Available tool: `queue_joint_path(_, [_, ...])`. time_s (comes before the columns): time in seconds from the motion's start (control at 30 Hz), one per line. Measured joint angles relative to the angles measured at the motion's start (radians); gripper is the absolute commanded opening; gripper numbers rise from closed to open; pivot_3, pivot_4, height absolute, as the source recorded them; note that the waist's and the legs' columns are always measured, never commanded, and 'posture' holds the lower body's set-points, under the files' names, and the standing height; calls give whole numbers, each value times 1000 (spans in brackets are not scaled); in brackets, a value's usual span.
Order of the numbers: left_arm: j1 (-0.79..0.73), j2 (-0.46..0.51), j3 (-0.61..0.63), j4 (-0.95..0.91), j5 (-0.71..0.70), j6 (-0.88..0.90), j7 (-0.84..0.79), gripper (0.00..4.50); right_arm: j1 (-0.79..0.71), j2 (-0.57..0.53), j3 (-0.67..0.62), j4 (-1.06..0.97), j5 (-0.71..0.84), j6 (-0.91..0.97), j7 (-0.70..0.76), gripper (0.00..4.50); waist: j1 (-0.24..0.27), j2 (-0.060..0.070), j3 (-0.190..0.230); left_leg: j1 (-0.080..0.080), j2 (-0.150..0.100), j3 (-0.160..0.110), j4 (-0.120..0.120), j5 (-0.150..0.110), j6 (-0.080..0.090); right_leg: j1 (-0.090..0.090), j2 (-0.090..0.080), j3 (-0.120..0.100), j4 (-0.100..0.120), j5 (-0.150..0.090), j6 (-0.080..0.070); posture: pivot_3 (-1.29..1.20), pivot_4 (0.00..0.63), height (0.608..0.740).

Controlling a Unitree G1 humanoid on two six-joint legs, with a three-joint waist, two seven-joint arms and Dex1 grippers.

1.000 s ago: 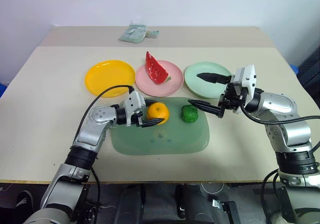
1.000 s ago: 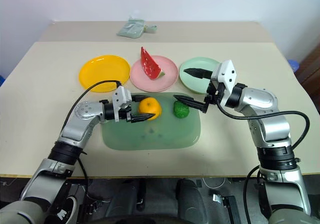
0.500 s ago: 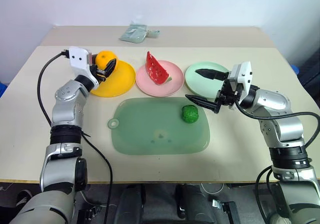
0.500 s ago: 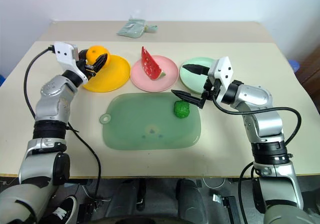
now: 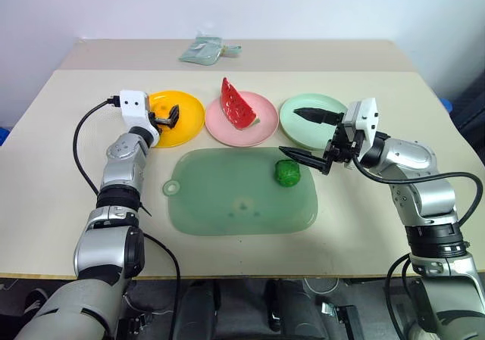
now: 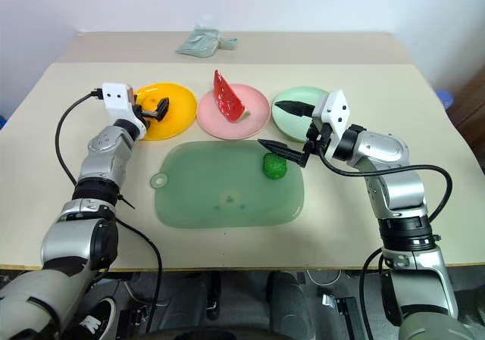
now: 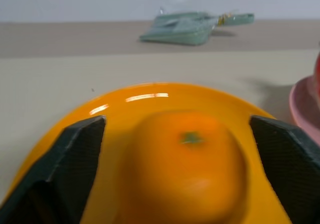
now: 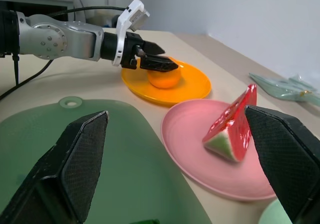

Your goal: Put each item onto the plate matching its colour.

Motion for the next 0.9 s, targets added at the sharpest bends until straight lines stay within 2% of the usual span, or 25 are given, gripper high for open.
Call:
queue_joint_path(0.13, [3, 8, 1, -26, -4, -4, -27, 4475, 6, -2, 0, 0, -1, 3, -1, 4500, 0, 0, 0, 0, 0, 0, 0, 0, 0, 0, 0, 0, 0, 0, 0, 0, 150, 740])
queue_joint_path(0.23, [38, 10, -1, -189, -70, 5, -167, 4475, 8, -9, 2, -1, -2, 17, 1, 4500, -1, 0, 0, 0, 0, 0, 0, 0, 0, 0, 0, 0, 0, 0, 0, 0, 150, 740])
queue_joint_path(0.37, [112, 65, -3, -431, -190, 76, -389, 4475, 21, -45, 30, 1, -34, 59, 11, 4500, -5, 0, 0, 0, 1, 0, 0, 0, 0, 0, 0, 0, 0, 0, 0, 0, 150, 740])
queue_joint_path(0.43, [145, 98, -3, -509, -236, 110, -471, 4475, 23, -50, 45, 1, -37, 85, 15, 4500, -8, 0, 0, 1, 1, 0, 0, 0, 0, 0, 0, 0, 1, 0, 0, 0, 150, 740])
queue_joint_path(0.53, [287, 235, -28, -673, -357, 269, -717, 4475, 22, -50, 89, 3, -48, 155, 15, 4500, -26, 1, 0, 1, 1, 0, -1, 0, 0, 0, 0, 1, 1, 0, -1, 0, 150, 740])
queue_joint_path(0.63, [396, 299, -53, -771, -427, 385, -852, 4475, 24, -51, 131, 16, -99, 141, 14, 4500, -26, 1, 0, 1, 1, 0, -1, 0, 0, 0, 0, 1, 0, 0, -1, 0, 150, 740])
queue_joint_path(0.7, [437, 332, -65, -830, -457, 443, -903, 4475, 24, -35, 146, 34, -118, 134, 8, 4500, -20, 1, 0, 0, 1, 0, -1, 0, 0, 0, 0, 0, 0, 0, -1, 0, 150, 740])
queue_joint_path(0.9, [472, 358, -65, -947, -458, 445, -928, 4475, 24, -20, 201, 113, -213, 93, -12, 4500, -17, 1, 0, 0, 1, 0, 0, 0, 0, 0, 0, 1, 0, 0, -1, 0, 150, 740])
